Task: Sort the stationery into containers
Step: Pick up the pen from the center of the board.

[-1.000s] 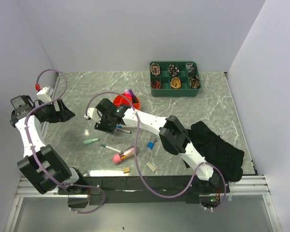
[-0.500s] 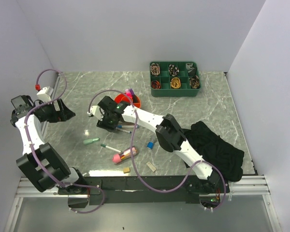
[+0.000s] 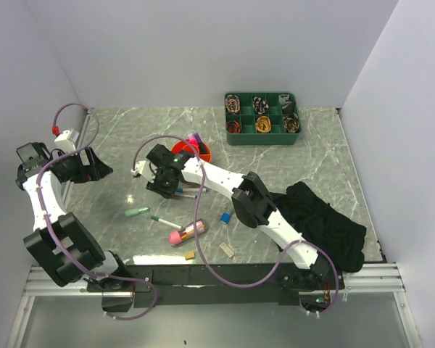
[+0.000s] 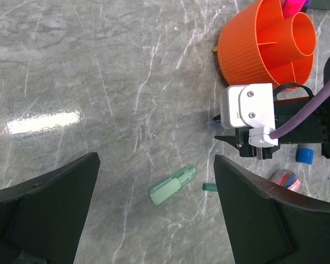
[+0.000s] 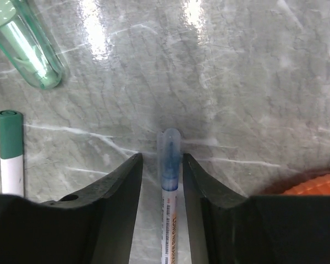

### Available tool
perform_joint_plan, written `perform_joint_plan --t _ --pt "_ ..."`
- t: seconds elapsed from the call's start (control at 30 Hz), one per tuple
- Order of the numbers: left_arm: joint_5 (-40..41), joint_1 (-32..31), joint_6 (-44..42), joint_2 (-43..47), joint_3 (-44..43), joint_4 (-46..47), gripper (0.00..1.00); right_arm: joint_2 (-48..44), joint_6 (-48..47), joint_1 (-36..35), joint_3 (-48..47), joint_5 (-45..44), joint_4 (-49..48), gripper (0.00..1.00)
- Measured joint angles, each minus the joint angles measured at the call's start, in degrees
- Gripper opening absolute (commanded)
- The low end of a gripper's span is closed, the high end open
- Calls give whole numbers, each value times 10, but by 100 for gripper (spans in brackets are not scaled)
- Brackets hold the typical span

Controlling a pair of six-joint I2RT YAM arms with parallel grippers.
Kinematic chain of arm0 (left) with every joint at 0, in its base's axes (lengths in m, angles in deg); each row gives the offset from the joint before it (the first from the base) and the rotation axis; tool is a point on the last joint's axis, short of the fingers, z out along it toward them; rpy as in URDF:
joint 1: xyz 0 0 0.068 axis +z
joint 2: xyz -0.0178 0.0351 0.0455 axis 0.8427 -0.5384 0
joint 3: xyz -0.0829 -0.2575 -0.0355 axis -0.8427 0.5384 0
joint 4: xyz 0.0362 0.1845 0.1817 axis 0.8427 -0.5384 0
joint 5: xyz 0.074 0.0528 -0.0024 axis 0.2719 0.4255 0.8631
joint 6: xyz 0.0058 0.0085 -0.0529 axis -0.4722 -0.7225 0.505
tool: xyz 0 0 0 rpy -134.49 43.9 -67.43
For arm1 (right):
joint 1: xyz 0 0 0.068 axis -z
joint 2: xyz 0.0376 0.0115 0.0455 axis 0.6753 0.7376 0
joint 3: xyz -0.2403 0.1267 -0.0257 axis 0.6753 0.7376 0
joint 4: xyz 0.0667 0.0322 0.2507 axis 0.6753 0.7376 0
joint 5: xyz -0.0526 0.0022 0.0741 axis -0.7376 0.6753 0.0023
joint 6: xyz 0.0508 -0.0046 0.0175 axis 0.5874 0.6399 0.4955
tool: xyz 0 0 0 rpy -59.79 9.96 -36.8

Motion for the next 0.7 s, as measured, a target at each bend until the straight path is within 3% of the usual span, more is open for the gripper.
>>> perform_joint_plan --t 0.17,0.3,0.7 --pt "-2 0 0 0 0 -1 93 5 -7 4 -10 24 12 27" --pt "-3 0 0 0 3 0 93 5 -15 9 -10 39 16 2" --pt "-12 0 10 19 -3 -4 94 -16 -30 -4 -12 53 58 0"
